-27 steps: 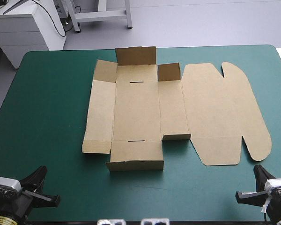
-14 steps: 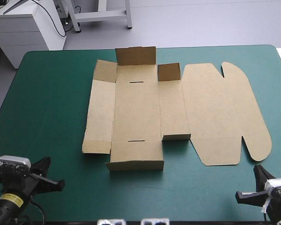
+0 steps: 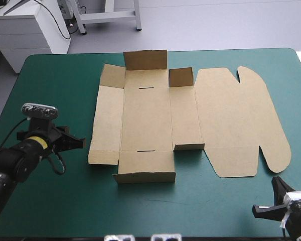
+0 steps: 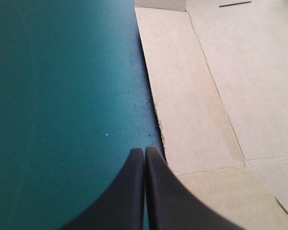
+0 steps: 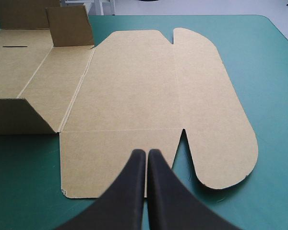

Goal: Fold the box

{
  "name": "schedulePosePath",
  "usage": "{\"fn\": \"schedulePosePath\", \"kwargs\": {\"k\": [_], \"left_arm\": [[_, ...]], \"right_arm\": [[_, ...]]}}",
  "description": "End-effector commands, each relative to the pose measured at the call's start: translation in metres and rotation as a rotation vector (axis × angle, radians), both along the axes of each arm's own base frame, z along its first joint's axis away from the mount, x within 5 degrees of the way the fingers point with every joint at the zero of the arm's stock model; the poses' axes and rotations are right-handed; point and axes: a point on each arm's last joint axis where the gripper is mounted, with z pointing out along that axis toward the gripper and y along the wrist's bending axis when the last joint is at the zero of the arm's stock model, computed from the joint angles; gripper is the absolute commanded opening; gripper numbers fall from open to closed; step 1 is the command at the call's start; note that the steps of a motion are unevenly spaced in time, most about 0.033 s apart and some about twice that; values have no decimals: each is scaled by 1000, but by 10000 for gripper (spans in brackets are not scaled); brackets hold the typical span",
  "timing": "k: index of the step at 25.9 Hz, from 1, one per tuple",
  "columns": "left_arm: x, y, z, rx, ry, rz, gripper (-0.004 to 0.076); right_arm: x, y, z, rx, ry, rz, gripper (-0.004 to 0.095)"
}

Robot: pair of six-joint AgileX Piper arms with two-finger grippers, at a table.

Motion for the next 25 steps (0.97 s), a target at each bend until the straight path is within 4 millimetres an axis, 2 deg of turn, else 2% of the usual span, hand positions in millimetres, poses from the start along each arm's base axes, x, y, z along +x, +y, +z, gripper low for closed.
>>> {"fn": "schedulePosePath", "kwargs": {"k": [1,3,6,9,12,13,18,20,23,25], "left_arm": [[31,-7,16,54,-27,-32,-8],[51,-6,18,73,41,-17,-4],[78,1,22,5,117,-17,14],[100,17,25,-154,196,-65,15],[111,37,21,-293,294,-116,15],[117,47,16,-335,341,-116,15],[132,69,-16,-442,532,-106,14],[140,72,-34,-489,622,-94,13],[151,67,-48,-553,650,-117,15],[154,63,-53,-504,640,-167,43]], "right_arm": [[-6,-1,15,-1,-124,-10,-1],[-6,-1,15,-1,-124,-10,-1],[-6,-1,15,-1,-124,-10,-1],[-6,-1,15,-1,-124,-10,-1],[-6,-1,15,-1,-124,-10,-1],[-6,-1,15,-1,-124,-10,-1],[-6,-1,15,-1,-124,-10,-1],[-6,-1,15,-1,-124,-10,-1],[-6,-1,15,-1,-124,-10,-1],[-6,-1,15,-1,-124,-10,-1]]}}
